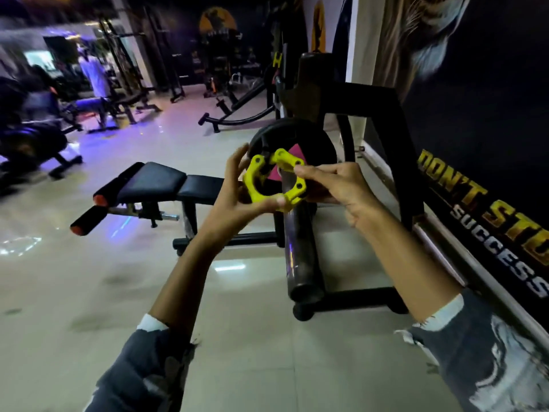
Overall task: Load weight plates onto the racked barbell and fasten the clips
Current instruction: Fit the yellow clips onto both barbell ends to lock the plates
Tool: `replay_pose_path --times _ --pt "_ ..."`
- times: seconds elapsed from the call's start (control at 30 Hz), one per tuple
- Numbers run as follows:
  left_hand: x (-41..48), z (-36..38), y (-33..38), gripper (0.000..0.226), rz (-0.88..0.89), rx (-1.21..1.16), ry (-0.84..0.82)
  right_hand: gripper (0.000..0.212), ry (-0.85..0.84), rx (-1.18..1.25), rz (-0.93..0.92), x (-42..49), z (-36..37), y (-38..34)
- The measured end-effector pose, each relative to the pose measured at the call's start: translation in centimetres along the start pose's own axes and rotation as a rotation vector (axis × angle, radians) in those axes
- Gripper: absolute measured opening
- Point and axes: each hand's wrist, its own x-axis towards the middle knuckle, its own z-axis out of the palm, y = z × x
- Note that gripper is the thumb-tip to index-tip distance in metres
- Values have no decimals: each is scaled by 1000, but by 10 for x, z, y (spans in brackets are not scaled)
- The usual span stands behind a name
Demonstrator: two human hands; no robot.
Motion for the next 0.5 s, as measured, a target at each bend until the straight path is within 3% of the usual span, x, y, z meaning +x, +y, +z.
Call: replay_pose_path --times 0.07,0.23,0.37,0.5 --pt "-27 4 10 49 -182 -250 26 9 22 53 11 -29 -1 -1" --pt "-84 8 17 25 -263 -291 -27 7 -10 90 26 -100 -2 6" --pt "-122 14 12 22 -251 -351 -81 13 -7 136 29 -147 -1 26" --pt "-147 26 -9 42 -224 -340 -115 40 54 129 23 -174 2 55"
